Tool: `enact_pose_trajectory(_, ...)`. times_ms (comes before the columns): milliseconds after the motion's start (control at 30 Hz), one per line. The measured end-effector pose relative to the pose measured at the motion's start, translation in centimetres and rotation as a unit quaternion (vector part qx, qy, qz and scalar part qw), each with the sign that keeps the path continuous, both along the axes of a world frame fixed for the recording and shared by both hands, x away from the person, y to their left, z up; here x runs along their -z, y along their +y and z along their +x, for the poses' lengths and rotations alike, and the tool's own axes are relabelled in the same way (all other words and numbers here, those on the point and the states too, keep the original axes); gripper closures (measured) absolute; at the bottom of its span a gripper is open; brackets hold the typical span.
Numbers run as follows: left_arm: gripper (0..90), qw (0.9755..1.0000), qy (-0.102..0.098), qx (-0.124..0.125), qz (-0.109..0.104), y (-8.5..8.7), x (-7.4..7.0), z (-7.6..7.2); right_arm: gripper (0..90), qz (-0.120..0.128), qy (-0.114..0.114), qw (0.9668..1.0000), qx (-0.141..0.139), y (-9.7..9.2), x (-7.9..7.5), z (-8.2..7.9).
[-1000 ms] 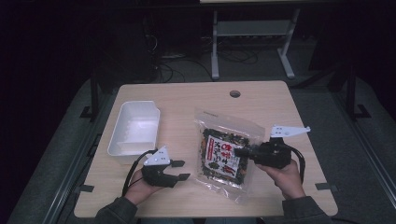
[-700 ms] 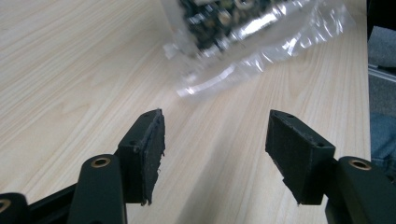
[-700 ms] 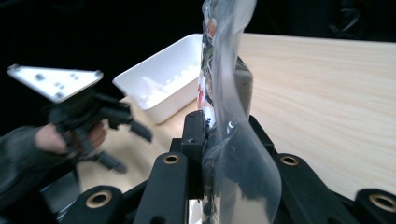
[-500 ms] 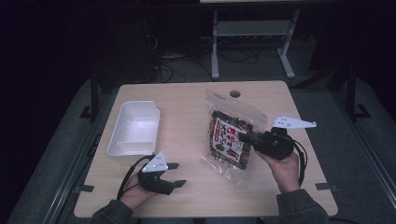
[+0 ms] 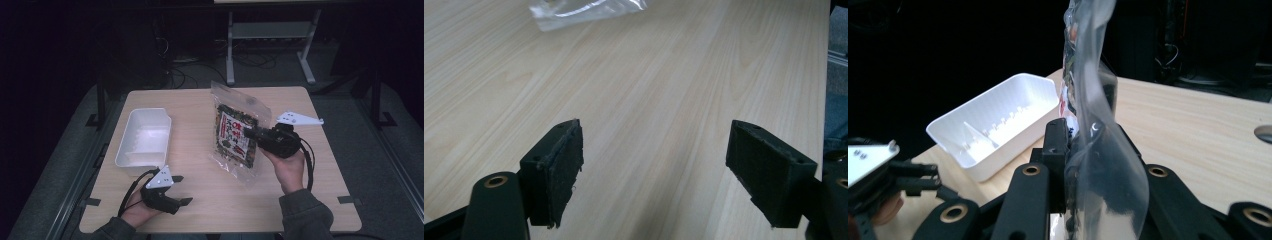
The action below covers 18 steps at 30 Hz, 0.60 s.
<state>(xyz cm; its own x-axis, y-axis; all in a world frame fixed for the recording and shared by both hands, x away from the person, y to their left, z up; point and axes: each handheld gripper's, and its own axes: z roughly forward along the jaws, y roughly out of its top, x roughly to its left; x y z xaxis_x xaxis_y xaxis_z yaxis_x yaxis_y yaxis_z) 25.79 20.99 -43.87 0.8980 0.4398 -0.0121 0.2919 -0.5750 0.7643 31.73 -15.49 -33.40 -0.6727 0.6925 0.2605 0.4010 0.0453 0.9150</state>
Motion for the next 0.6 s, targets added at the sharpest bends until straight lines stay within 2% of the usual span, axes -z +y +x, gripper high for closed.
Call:
enact_pose_trajectory(200, 20.8, 1.0000, -0.002, 0.002, 0.009, 0.5, 0.1, -0.4, 74.8, 0.002, -0.017, 0.9998, 0.007, 2.0, -0.9, 0.9)
enact_pose_trajectory(600, 20.6, 0.9999, -0.004, -0.004, 0.010, 2.2, 0.1, -1.2, 74.9, 0.012, -0.034, 0.9993, 0.013, 6.4, -2.4, 2.8)
